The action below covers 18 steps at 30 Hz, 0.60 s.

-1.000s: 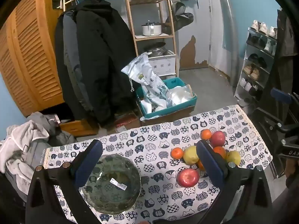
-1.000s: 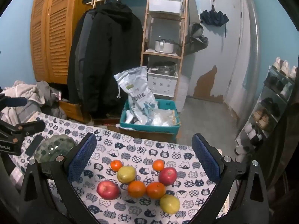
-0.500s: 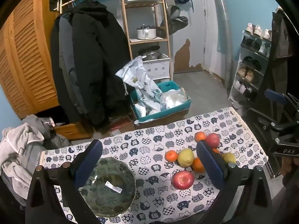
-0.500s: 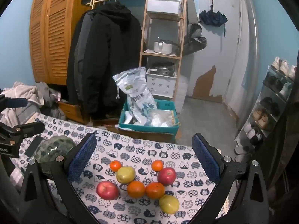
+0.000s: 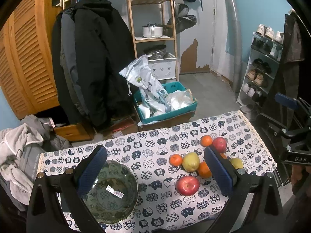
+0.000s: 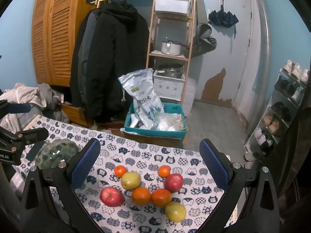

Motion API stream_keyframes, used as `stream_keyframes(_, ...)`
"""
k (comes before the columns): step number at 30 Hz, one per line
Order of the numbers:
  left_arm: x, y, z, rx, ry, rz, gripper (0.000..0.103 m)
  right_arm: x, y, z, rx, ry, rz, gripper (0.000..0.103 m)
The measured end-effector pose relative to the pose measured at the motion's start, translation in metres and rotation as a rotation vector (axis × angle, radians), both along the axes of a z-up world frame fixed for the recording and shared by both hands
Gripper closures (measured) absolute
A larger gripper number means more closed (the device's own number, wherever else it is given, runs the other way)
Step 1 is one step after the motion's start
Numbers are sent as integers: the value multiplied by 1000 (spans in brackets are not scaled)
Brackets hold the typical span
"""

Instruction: Organize fruits

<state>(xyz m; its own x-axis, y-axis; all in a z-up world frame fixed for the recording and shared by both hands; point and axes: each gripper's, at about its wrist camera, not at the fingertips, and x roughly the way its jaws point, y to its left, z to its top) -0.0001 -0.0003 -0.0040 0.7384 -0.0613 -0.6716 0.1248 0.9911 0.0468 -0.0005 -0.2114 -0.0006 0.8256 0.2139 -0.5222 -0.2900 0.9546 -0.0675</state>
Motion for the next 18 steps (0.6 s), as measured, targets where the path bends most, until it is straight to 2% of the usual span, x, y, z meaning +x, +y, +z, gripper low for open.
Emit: stream_keyframes(18, 1, -1, -3, -5, 12, 11, 2, 0, 6, -3, -2, 3, 8, 3)
